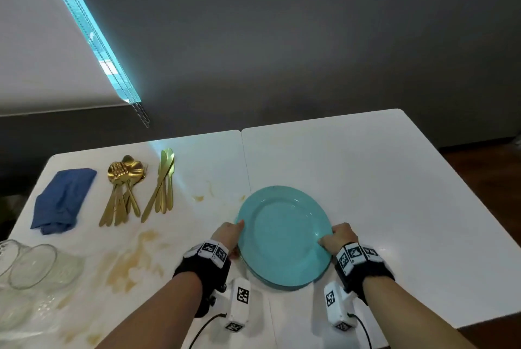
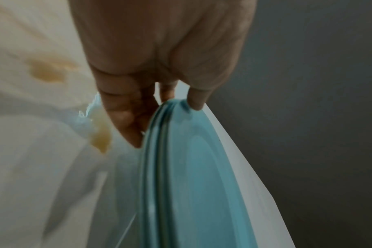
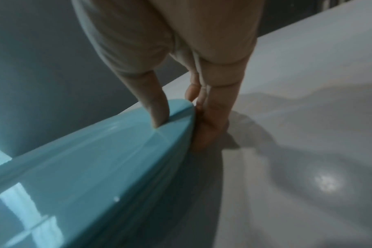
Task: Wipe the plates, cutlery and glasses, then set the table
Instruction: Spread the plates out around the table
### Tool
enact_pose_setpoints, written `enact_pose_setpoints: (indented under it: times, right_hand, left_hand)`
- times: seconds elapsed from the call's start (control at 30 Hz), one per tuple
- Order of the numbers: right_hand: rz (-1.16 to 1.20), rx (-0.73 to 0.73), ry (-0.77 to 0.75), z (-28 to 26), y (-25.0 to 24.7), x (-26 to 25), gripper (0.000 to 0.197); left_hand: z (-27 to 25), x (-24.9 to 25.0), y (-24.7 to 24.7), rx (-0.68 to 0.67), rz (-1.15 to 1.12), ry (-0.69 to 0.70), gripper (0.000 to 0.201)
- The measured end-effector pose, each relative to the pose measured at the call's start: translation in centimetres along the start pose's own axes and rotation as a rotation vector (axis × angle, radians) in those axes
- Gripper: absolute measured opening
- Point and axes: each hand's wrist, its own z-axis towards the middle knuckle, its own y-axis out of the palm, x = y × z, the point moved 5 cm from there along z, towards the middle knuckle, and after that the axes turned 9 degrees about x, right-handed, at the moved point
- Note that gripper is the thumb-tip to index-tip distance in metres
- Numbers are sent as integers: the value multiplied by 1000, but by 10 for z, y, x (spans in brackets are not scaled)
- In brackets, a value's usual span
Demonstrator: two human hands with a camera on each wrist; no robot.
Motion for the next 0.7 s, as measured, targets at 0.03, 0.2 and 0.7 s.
enact_pose_setpoints:
  times: [0.03, 0.2, 0.7]
  right_hand:
    - [47, -22, 17, 6, -1, 5, 28]
    - [307, -175, 170, 28, -9, 38, 15]
    - [929, -94, 243, 23, -148, 106, 34]
  left_hand:
    - [3, 1, 4, 10, -72, 12, 56]
    - [-4, 14, 30, 38, -372, 70, 79]
    - [-26, 66, 122, -124, -466, 158, 60]
